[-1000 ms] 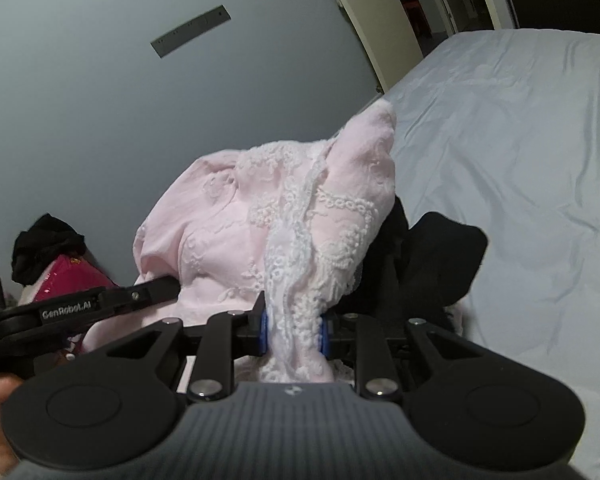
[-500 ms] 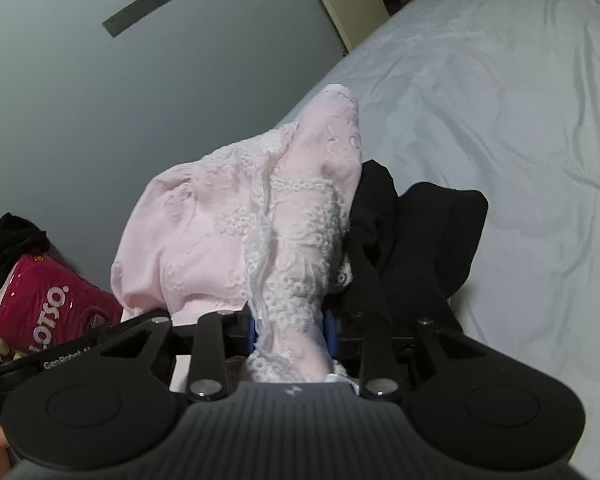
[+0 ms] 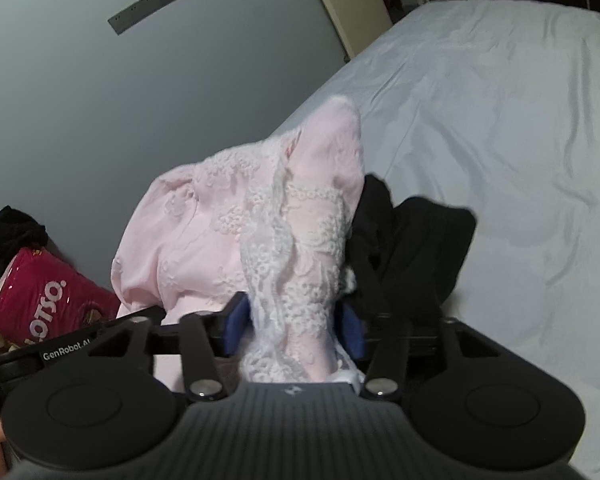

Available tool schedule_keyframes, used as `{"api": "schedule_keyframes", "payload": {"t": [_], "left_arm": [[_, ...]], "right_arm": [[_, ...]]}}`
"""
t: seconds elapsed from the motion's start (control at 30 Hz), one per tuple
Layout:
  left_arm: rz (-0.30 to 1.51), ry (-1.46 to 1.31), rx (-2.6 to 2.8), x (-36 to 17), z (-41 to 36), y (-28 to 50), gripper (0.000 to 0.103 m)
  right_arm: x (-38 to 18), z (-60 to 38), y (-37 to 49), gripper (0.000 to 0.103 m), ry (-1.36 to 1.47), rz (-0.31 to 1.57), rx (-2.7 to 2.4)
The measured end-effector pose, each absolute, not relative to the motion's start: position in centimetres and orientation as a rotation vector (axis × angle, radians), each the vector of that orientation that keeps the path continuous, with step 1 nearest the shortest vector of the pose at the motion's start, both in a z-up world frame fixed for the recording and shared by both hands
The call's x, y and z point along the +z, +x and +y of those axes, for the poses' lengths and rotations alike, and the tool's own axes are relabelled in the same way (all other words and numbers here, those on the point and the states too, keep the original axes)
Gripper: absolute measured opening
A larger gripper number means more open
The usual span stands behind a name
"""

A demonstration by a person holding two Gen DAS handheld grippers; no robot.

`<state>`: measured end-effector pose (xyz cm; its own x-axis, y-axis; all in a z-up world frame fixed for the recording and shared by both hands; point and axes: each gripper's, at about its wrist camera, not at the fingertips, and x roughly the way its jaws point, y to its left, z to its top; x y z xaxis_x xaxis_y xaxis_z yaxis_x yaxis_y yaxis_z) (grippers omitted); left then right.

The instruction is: Fold clothes

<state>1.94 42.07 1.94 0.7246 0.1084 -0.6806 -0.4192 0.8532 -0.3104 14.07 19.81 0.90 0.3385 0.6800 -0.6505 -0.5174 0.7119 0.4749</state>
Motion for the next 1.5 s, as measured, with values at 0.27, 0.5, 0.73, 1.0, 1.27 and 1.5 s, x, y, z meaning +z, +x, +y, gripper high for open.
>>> {"api": "schedule_keyframes", "payload": {"t": [0.27, 0.5, 0.73, 1.0, 1.27, 1.5], "left_arm": [[0.655, -0.488, 0.362, 3.6, 41.7, 0.3, 0.061], [0.585, -0.338, 0.423, 7.4, 38.6, -1.5, 0.067], [0.546, -0.258, 0.411, 9.4, 33.7, -3.2, 0.072], [0.590, -0.173, 0.386, 8.5, 28.2, -4.6, 0.073], [0.583, -0.165, 0.385, 6.5, 23.7, -7.5, 0.073], [0.612, -0.103, 0.354, 4.3, 19.1, -8.9, 0.073]], "right_arm": [[3.9, 16.2, 12.5, 0.071, 0.167, 0.876, 0.746], [5.9, 13.8, 9.7, 0.080, 0.066, 0.796, 0.742], [7.9, 11.1, 6.1, 0.084, -0.008, 0.719, 0.764], [7.9, 8.0, 1.9, 0.086, -0.050, 0.677, 0.755], [5.6, 4.3, -2.8, 0.090, -0.093, 0.629, 0.683], [2.8, -0.4, -5.9, 0.090, -0.079, 0.662, 0.595]]}}
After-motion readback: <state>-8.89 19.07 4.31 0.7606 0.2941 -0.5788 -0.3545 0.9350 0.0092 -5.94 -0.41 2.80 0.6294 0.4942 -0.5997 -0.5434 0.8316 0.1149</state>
